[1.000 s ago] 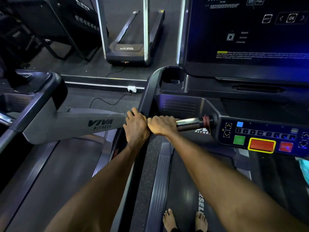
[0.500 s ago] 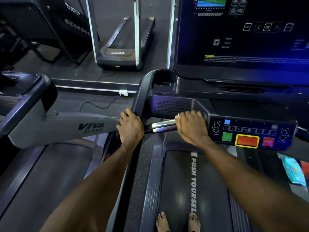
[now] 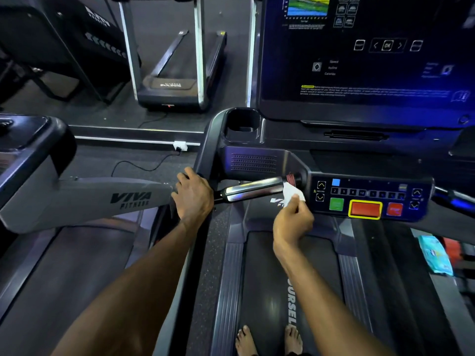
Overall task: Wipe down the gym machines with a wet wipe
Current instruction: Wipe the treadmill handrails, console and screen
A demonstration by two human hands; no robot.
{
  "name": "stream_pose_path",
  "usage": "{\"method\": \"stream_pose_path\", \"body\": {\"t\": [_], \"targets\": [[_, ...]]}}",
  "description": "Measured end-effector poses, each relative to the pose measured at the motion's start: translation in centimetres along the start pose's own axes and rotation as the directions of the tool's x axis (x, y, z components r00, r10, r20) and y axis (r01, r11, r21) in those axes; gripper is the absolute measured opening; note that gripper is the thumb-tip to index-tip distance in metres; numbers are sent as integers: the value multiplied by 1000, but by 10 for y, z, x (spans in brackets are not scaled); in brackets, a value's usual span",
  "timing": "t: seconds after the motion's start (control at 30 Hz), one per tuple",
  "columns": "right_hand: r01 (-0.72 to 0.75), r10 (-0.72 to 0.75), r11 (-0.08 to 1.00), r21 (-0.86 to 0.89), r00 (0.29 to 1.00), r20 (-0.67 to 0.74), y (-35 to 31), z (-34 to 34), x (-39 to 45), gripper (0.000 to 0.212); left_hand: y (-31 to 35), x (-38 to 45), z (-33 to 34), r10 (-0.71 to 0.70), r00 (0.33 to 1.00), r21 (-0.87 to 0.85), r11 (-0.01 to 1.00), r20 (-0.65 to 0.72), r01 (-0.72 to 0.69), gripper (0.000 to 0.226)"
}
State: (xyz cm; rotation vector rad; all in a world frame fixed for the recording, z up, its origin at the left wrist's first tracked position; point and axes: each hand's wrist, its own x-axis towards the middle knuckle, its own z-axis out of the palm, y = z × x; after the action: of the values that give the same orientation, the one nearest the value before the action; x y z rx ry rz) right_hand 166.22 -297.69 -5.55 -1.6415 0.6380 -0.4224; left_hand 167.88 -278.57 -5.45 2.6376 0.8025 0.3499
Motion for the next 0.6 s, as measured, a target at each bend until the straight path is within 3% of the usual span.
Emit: {"method": "stream_pose_path", "body": {"t": [0.03, 0.07, 0.13, 0.2, 0.27, 0.33, 0.4, 0.47, 0.5, 0.6], "targets": [[-251, 256, 962, 106, 966, -32, -8, 1, -1, 33, 0, 0, 0, -3, 1000, -1, 1000, -1, 3, 22], [-456, 465, 868, 196, 885, -4, -16, 4, 3, 30, 0, -1, 0, -7, 1000, -1, 1000, 0, 7, 22], [-661, 660, 691, 292, 742, 118, -27, 14, 15, 26, 0, -1, 0, -12, 1000, -6, 1000, 12, 12, 23], [-704, 702, 616, 354, 694, 159, -42, 29, 24, 25, 0, -1, -1, -19, 1000, -12, 1000, 16, 20, 23], [-707, 677, 613, 353, 700, 227, -57, 47, 27, 28, 0, -1, -1, -20, 1000, -12, 1000, 15, 20, 24], [-749, 710, 573, 334, 656, 255, -67, 64, 22, 47, 0, -1, 0, -14, 1000, -12, 1000, 12, 14, 23], [-789, 731, 548, 278, 613, 299, -68, 75, 9, 53, 0, 0, 0, -16, 1000, -16, 1000, 11, 16, 23], [-821, 729, 508, 259, 571, 377, -57, 80, 3, 75, -1, 0, 1, -20, 1000, -22, 1000, 6, 20, 22], [-824, 705, 481, 300, 567, 426, -50, 80, 7, 88, -1, 0, 2, -20, 1000, -26, 999, 5, 20, 22], [-741, 699, 502, 446, 651, 295, 5, 103, 60, 108, -3, 0, 3, -13, 1000, -26, 1000, 9, 13, 20]]}}
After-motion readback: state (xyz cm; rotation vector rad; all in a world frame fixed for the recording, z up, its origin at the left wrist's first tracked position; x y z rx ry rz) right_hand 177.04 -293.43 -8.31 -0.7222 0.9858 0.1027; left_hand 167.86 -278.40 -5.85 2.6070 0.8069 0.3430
